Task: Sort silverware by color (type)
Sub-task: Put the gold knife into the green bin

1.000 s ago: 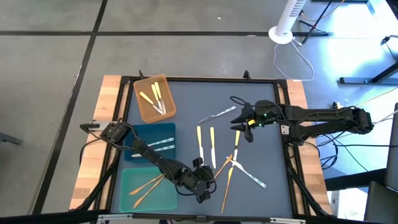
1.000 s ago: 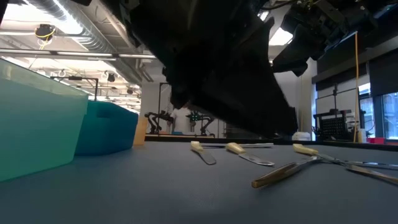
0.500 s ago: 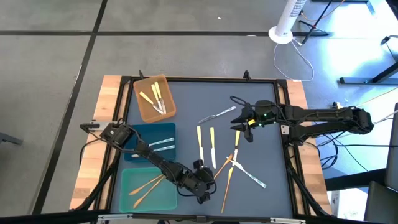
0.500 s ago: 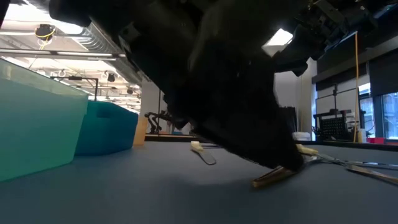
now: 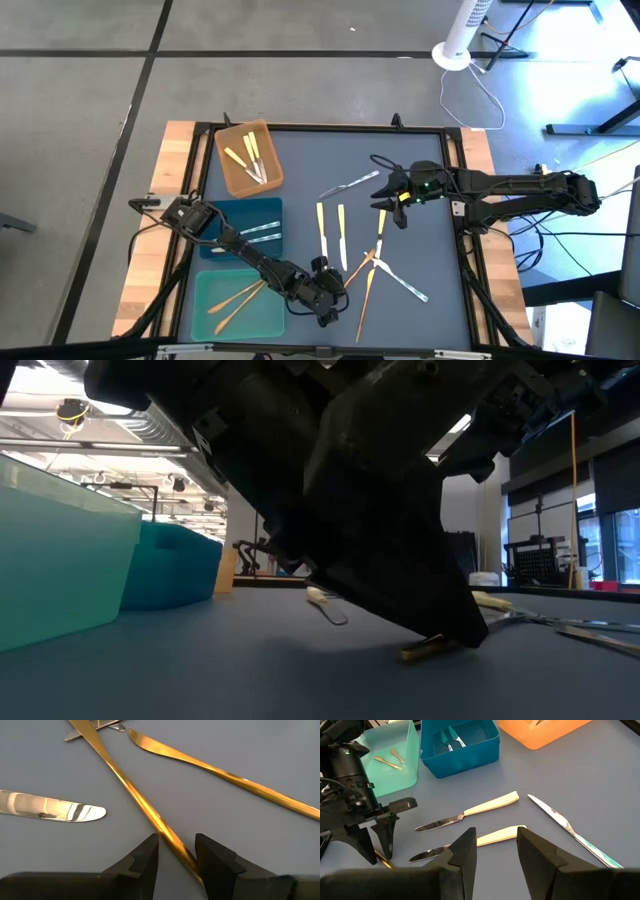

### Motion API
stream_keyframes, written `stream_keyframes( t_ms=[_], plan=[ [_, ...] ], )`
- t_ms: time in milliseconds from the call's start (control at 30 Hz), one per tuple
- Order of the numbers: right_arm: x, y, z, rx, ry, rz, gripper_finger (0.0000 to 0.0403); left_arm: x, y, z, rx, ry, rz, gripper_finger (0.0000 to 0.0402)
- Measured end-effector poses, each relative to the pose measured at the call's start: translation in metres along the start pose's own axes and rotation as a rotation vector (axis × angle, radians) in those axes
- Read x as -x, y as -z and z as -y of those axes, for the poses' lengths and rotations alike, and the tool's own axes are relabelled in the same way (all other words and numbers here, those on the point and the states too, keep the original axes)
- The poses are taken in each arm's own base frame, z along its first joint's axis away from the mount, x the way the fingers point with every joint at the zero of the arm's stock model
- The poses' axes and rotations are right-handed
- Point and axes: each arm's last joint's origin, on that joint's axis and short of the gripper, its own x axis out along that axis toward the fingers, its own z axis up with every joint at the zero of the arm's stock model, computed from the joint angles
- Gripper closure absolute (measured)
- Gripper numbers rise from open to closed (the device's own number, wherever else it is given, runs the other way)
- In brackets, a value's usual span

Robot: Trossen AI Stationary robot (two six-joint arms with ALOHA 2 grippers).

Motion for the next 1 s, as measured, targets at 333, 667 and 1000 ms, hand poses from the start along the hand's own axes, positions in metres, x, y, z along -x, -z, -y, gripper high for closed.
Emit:
stream_keyframes(
  t_ms=[333, 667, 1000],
  plan=[
    [0.0, 0.0, 0.0, 0.0, 0.0, 0.0, 0.0274, 0.0, -0.0005, 0.0007, 0.031, 0.01, 0.003, 0.0278],
    [0.0, 0.0, 0.0, 0.0, 0.0, 0.0, 0.0274, 0.0, -0.0007, 0.0009, 0.041, 0.014, 0.002, 0.0278],
    [0.0, 0.0, 0.0, 0.0, 0.0, 0.0, 0.0274, 0.0001, 0.0023, -0.0012, 0.094, -0.008, -0.028, 0.0283]
  ],
)
